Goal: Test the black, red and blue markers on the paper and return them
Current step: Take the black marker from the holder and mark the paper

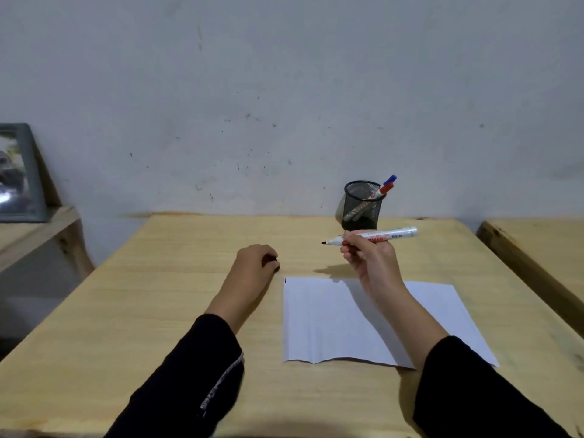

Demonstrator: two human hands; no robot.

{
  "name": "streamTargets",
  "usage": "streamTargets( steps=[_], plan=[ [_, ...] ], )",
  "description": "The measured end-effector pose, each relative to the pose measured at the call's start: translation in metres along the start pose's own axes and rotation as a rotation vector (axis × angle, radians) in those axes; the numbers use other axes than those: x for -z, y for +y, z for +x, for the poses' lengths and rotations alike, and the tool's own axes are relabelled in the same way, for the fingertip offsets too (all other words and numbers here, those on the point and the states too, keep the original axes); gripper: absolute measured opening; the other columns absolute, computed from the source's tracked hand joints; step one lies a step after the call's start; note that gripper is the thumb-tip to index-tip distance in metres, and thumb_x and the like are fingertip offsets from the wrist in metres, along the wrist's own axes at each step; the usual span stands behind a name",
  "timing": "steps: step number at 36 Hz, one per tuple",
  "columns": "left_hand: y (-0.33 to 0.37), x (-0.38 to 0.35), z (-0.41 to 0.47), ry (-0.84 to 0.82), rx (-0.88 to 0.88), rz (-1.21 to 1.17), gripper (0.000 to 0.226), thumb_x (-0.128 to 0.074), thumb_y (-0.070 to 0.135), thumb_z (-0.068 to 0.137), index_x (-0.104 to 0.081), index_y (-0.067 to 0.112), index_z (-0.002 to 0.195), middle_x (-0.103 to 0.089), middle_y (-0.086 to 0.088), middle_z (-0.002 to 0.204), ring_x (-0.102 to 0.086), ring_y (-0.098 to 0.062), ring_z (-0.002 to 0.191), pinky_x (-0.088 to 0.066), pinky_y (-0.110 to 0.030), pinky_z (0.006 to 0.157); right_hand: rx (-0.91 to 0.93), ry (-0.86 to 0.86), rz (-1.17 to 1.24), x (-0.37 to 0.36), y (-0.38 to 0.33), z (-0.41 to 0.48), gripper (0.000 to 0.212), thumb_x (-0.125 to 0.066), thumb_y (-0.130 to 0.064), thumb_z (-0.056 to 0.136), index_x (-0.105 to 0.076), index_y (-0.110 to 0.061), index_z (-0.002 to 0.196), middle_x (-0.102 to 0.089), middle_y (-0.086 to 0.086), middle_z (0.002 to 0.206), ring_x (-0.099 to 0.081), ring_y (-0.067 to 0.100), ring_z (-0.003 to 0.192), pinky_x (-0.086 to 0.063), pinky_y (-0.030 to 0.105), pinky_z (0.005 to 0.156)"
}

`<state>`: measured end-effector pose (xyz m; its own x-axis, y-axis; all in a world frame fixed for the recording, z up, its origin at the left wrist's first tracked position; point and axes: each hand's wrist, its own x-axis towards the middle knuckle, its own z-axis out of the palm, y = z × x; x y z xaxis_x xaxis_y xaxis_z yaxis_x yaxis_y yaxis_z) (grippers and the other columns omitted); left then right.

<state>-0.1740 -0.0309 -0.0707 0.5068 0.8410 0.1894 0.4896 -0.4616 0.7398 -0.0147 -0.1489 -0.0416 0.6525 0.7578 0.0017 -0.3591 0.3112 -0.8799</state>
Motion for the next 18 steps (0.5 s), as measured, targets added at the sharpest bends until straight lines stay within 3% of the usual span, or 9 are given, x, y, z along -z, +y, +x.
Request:
streamTargets(
  steps=[2, 4, 7, 9, 13, 18],
  plan=[
    [0.012, 0.0, -0.004, 0.073, 0.084, -0.313, 0.009, -0.059, -0.002, 0.084, -0.064, 0.002, 0.089, -0.064, -0.011, 0.082, -0.065, -0.002, 0.066, -0.048, -0.013, 0.06, 0.003, -0.001, 0.01, 0.002, -0.002, -0.002, 0.003, -0.059, 0.002, 0.085, -0.06, 0.001, 0.083, -0.059, 0.004, 0.059, -0.057, 0.006, 0.048, -0.048, 0.013, 0.049],
    [0.024, 0.0, -0.004, 0.077, 0.13, -0.566, 0.009, -0.061, -0.002, 0.083, -0.064, -0.001, 0.092, -0.065, -0.013, 0.084, -0.065, -0.005, 0.066, -0.047, -0.008, 0.053, 0.004, -0.003, 0.025, 0.002, -0.003, -0.003, 0.002, -0.059, 0.002, 0.085, -0.061, 0.002, 0.084, -0.059, 0.003, 0.059, -0.057, 0.007, 0.049, -0.048, 0.013, 0.05],
    [0.038, -0.002, -0.003, 0.028, 0.154, -0.822, 0.017, -0.065, 0.002, 0.082, -0.065, -0.002, 0.099, -0.069, -0.017, 0.093, -0.069, -0.014, 0.078, -0.056, -0.015, 0.075, 0.013, -0.003, 0.048, 0.0, -0.004, -0.003, 0.003, -0.059, 0.002, 0.085, -0.061, 0.002, 0.084, -0.059, 0.003, 0.057, -0.057, 0.007, 0.05, -0.048, 0.013, 0.05],
    [0.048, -0.006, -0.003, -0.001, 0.164, -0.922, 0.019, -0.064, 0.001, 0.082, -0.064, -0.004, 0.101, -0.07, -0.013, 0.09, -0.07, -0.011, 0.077, -0.055, -0.016, 0.079, 0.024, 0.0, 0.063, -0.001, -0.005, -0.003, 0.003, -0.059, 0.001, 0.085, -0.061, 0.002, 0.084, -0.059, 0.0, 0.053, -0.058, 0.007, 0.05, -0.049, 0.013, 0.05],
    [0.06, -0.013, -0.005, -0.046, 0.175, -1.046, 0.023, -0.063, -0.001, 0.082, -0.062, -0.008, 0.104, -0.069, -0.012, 0.089, -0.07, -0.008, 0.071, -0.055, -0.014, 0.075, 0.047, -0.002, 0.101, -0.001, -0.01, -0.003, 0.004, -0.059, 0.001, 0.085, -0.061, 0.0, 0.082, -0.059, -0.001, 0.052, -0.058, 0.007, 0.05, -0.049, 0.013, 0.05],
    [0.065, -0.018, -0.008, -0.083, 0.183, -1.093, 0.02, -0.063, -0.001, 0.082, -0.063, -0.005, 0.102, -0.069, -0.013, 0.089, -0.069, -0.008, 0.071, -0.055, -0.013, 0.075, 0.057, -0.009, 0.105, -0.001, -0.013, -0.005, 0.005, -0.058, 0.002, 0.085, -0.06, -0.001, 0.081, -0.058, 0.0, 0.054, -0.057, 0.007, 0.049, -0.048, 0.014, 0.05]
  ],
)
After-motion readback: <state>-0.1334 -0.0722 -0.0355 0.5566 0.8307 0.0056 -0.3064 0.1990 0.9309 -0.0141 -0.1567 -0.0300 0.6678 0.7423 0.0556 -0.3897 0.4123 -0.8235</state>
